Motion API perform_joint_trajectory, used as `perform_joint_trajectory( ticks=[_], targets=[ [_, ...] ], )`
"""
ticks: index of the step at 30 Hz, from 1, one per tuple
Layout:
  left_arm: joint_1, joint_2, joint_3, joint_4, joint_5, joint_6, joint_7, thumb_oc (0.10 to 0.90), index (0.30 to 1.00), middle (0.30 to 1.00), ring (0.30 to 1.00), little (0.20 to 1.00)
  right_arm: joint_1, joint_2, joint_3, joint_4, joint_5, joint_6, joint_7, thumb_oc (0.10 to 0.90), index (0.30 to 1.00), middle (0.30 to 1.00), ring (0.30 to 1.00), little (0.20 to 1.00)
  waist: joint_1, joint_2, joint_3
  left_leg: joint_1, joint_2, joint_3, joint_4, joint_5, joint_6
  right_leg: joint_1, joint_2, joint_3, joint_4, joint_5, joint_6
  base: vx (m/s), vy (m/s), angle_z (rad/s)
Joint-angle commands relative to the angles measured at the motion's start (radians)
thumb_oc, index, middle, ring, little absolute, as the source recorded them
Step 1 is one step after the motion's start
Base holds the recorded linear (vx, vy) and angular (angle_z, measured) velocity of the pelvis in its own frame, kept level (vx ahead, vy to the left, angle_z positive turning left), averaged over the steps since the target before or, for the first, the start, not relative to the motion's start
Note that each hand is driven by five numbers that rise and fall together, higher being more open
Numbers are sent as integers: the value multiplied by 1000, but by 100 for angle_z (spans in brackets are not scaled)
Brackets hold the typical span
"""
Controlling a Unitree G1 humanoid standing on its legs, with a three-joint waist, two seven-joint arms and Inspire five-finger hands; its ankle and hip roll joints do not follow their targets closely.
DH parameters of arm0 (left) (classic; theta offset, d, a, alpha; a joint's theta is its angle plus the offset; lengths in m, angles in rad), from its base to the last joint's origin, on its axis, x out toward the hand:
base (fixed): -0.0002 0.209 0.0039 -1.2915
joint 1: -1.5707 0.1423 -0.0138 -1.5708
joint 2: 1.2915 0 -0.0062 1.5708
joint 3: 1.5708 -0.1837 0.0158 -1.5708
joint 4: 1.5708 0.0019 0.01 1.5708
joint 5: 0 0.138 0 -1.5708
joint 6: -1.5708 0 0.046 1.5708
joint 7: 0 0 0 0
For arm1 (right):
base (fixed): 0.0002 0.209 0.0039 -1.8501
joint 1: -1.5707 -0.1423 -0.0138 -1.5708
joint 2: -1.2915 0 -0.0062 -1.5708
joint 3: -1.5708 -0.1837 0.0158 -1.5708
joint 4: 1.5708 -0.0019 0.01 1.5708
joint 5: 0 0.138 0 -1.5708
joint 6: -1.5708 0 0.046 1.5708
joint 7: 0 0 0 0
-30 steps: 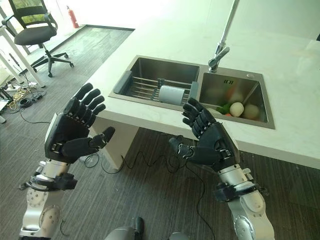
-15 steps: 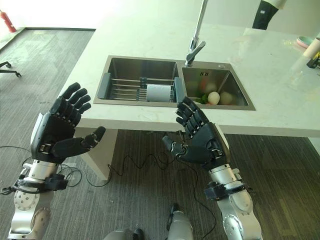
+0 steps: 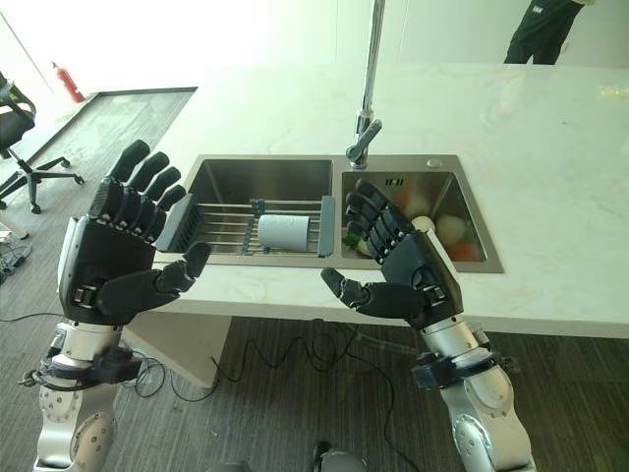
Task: Place the dishes in the dishwasher.
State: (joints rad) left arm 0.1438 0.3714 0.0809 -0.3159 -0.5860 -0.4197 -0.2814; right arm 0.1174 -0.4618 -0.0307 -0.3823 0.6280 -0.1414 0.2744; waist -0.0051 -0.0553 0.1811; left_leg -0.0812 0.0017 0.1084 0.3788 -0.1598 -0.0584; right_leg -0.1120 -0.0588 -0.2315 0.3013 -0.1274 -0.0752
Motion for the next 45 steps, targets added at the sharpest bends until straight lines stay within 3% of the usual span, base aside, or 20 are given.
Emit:
perform_joint_trajectory(
  ticks=[1,3,6,12,14,16,18,20,21,24,26,29,34,38,39,45],
  targets=[
    [-20,26,68,-100,-61,-121,-16,800,900,900,900,900,-91,30,-29,-64,-30,-108,-4,800,900,900,900,900,29,44,-24,-45,64,9,-79,21,5,39,-9,60,-1,-28,150,158,142,14],
    [-11,23,70,-107,-58,-125,-17,800,900,900,900,900,-76,34,-29,-87,-40,-98,-8,800,900,900,900,900,40,59,-32,-116,82,-61,-79,79,-35,57,3,67,-1,-49,150,237,186,9],
    [-26,16,64,-104,-42,-130,-25,800,900,900,900,900,-73,3,-39,-97,-27,-98,-13,800,900,900,900,900,50,67,-36,-159,97,-65,-79,107,-44,81,-8,50,-1,-73,152,226,248,-11],
    [-58,50,78,-99,-21,-110,4,800,900,900,900,900,-43,13,-70,-128,14,-83,17,800,900,900,900,900,44,54,-77,-100,46,-88,-79,43,-1,93,-89,11,-1,-50,200,211,261,-33],
    [-76,64,80,-97,11,-112,2,800,900,900,900,900,-49,29,-66,-118,0,-88,14,800,900,900,900,900,42,45,-81,-86,19,-102,-79,27,26,123,-98,6,-1,-1,215,246,272,-29],
    [-88,77,73,-90,65,-122,6,800,900,900,900,900,-54,57,-52,-110,-4,-93,19,800,900,900,900,900,28,53,-74,-69,4,-116,-79,12,57,142,-82,-10,-1,151,232,207,205,-2],
    [-106,87,69,-78,113,-124,31,800,900,900,900,900,-67,71,-37,-98,-3,-93,40,800,900,900,900,900,12,65,-60,-54,12,-114,-79,2,64,102,-73,1,11,195,224,74,55,-11],
    [-139,127,62,-54,165,-131,90,800,900,900,900,900,-90,71,-11,-78,-14,-107,59,800,900,900,900,900,22,48,-51,-53,28,-61,-79,-4,40,42,-136,-23,-1,117,215,-28,-128,-20],
    [-156,145,57,-46,170,-125,109,800,900,900,900,900,-103,77,4,-71,-25,-113,51,800,900,900,900,900,25,44,-50,-50,32,-47,-79,-16,43,30,-153,-23,-1,137,225,3,-158,-36],
    [-163,158,74,-30,162,-112,123,800,900,900,900,900,-134,50,7,-63,-6,-100,35,800,900,900,900,900,35,39,-57,-40,64,1,-79,-26,35,26,-159,-33,-1,40,229,48,-163,-36],
    [-166,146,70,-41,221,-78,135,800,900,900,900,900,-152,37,0,-64,3,-73,35,800,900,900,900,900,38,36,-77,-35,89,36,-79,-27,28,23,-159,-38,-1,10,233,85,-185,-21],
    [-165,153,62,-32,264,-40,142,800,900,900,900,900,-155,22,-1,-67,12,-43,41,800,900,900,900,900,29,47,-92,-15,110,74,-79,-36,20,32,-151,-34,-1,-9,224,91,-144,-35],
    [-217,233,40,9,403,-43,170,800,900,900,900,900,-158,1,4,-64,29,-28,50,800,900,900,900,900,-1,64,-102,5,117,76,-79,-54,12,42,-137,-19,-1,-28,218,56,-85,-12],
    [-297,318,-8,72,439,19,149,800,900,900,900,900,-187,-18,27,-46,35,-19,45,800,900,900,900,900,-19,79,-109,12,116,75,-79,-55,11,42,-132,-4,-1,-27,218,10,-6,-1],
    [-351,348,-50,129,423,105,122,800,900,900,900,900,-206,-22,53,-30,25,-22,41,800,900,900,900,900,-32,89,-116,16,117,82,-79,-56,11,40,-130,4,-1,-26,220,0,0,0],
    [-474,420,-122,318,443,152,129,800,900,900,900,900,-249,-48,81,-1,31,6,47,800,900,900,900,900,-58,105,-130,26,117,99,-79,-62,14,40,-121,28,-1,-28,219,20,35,-10]
  ],
)
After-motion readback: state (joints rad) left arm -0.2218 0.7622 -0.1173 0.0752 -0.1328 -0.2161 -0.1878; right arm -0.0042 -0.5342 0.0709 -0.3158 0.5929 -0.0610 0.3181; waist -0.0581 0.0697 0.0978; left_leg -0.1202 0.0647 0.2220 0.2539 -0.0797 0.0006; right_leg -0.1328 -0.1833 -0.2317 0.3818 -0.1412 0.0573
